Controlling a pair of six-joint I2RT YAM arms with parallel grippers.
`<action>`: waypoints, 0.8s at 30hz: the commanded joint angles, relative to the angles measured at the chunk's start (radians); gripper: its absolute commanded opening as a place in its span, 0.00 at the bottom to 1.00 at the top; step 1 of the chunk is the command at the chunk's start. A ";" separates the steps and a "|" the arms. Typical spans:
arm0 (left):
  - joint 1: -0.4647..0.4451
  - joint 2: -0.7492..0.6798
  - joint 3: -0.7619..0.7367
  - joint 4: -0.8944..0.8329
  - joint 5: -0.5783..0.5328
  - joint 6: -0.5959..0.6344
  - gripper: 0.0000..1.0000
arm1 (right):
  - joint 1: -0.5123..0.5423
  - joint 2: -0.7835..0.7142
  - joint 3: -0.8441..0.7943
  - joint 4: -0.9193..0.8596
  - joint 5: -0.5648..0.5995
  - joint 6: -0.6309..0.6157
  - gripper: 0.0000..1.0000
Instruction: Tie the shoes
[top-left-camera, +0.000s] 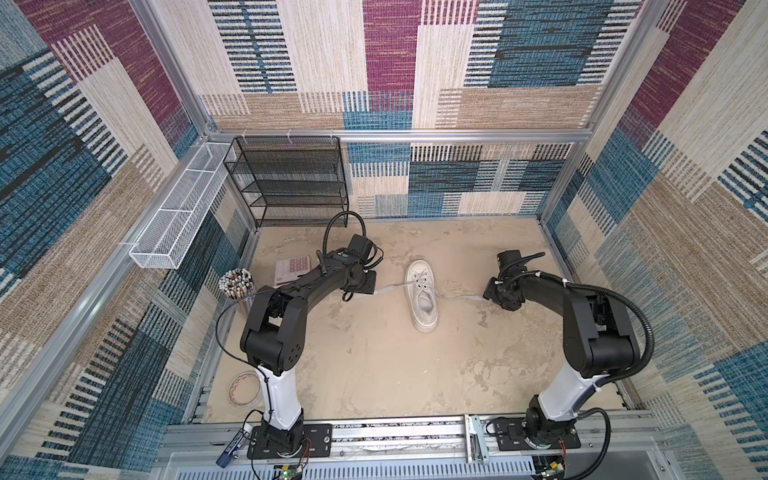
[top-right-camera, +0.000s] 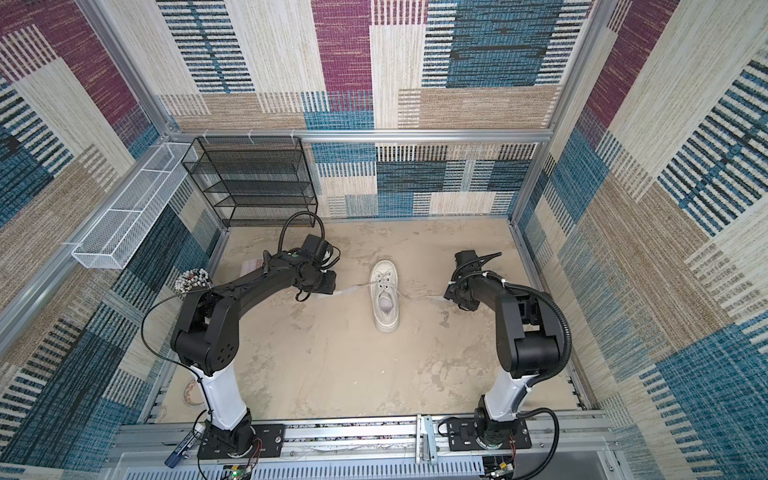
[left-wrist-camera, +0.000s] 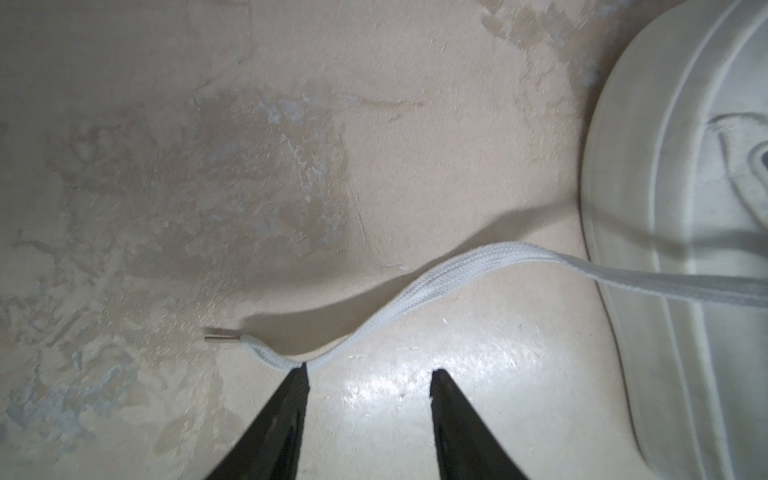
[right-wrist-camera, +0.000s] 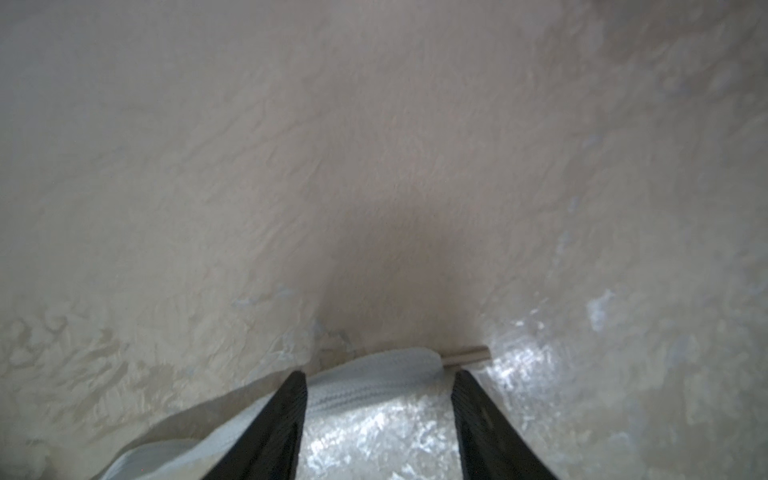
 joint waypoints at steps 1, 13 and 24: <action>0.001 -0.005 -0.006 -0.007 -0.015 -0.024 0.51 | 0.001 0.017 0.009 0.011 0.030 -0.007 0.57; 0.003 -0.016 -0.024 -0.028 -0.050 -0.013 0.51 | 0.023 0.074 0.050 -0.015 0.123 -0.066 0.19; 0.026 -0.051 -0.063 -0.019 -0.045 -0.017 0.51 | 0.069 -0.061 0.131 0.039 0.038 -0.136 0.00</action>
